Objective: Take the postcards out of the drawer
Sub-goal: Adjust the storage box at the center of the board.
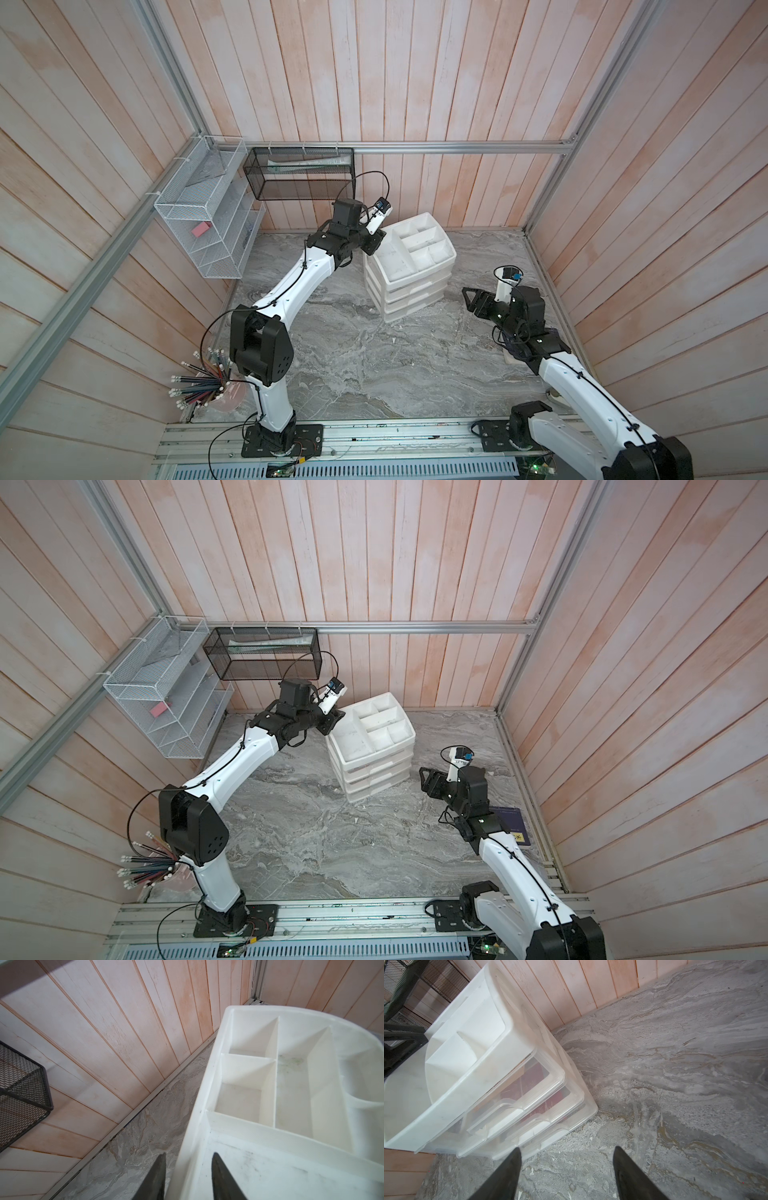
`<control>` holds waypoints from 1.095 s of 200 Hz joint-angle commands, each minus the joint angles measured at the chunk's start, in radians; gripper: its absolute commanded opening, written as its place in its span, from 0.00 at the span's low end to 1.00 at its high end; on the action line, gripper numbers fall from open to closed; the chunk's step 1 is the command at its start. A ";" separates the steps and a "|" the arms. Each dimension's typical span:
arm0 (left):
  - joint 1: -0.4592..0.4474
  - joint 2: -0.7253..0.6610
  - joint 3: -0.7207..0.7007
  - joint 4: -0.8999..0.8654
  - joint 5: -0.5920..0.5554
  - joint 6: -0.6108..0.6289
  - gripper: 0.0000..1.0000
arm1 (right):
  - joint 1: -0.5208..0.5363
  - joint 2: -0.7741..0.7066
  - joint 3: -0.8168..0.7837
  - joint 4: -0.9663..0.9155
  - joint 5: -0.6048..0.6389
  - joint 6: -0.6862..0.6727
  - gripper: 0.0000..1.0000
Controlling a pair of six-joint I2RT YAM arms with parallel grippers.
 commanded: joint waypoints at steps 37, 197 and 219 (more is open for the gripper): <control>0.000 0.028 0.034 -0.078 -0.048 0.009 0.38 | 0.006 -0.005 -0.007 0.014 0.007 0.007 0.70; 0.004 0.055 0.060 -0.232 -0.135 0.137 0.44 | 0.006 -0.004 -0.001 0.007 0.030 -0.003 0.70; 0.002 0.065 0.064 -0.269 -0.139 0.148 0.44 | 0.006 -0.002 0.003 0.005 0.032 -0.004 0.70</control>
